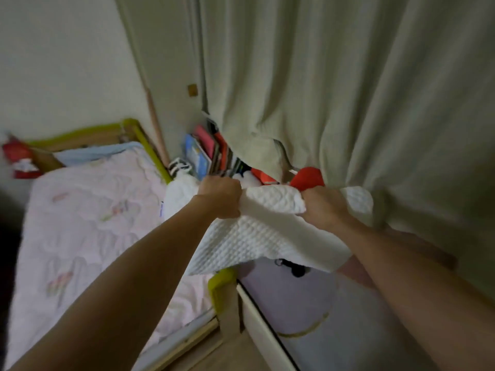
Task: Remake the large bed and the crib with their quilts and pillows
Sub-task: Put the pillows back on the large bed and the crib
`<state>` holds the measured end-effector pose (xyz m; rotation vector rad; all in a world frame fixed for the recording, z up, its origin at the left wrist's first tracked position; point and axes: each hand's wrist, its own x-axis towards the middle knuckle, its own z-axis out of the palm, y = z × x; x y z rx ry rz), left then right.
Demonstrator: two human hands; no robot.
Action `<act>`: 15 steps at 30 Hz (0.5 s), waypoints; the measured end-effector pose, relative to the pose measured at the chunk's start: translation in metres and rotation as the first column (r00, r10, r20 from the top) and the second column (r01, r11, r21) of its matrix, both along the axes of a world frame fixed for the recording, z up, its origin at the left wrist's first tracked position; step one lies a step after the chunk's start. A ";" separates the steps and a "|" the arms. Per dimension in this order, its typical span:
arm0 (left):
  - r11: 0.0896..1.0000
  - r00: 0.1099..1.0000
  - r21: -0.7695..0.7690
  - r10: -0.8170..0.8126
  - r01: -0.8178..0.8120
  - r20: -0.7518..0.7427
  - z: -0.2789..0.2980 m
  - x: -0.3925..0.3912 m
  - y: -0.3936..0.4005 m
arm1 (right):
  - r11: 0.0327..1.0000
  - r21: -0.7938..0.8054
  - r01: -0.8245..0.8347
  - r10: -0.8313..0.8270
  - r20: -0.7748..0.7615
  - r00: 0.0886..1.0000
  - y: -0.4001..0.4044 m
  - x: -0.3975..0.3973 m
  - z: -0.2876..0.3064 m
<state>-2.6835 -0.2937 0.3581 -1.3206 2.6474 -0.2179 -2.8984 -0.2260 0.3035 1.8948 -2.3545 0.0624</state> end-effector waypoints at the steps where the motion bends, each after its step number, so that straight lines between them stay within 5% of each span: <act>1: 0.999 0.999 -0.005 0.037 -0.037 -0.015 0.005 0.039 0.005 | 0.998 -0.033 -0.046 0.045 -0.012 0.999 -0.003 0.037 0.005; 6: 0.975 0.977 -0.060 0.212 -0.214 -0.031 0.010 0.212 0.046 | 0.949 -0.042 -0.313 0.300 -0.189 0.935 -0.006 0.200 0.008; 15: 0.836 0.843 -0.112 0.536 -0.536 -0.039 0.026 0.542 0.118 | 0.814 -0.060 -0.577 0.564 -0.152 0.812 -0.013 0.545 0.019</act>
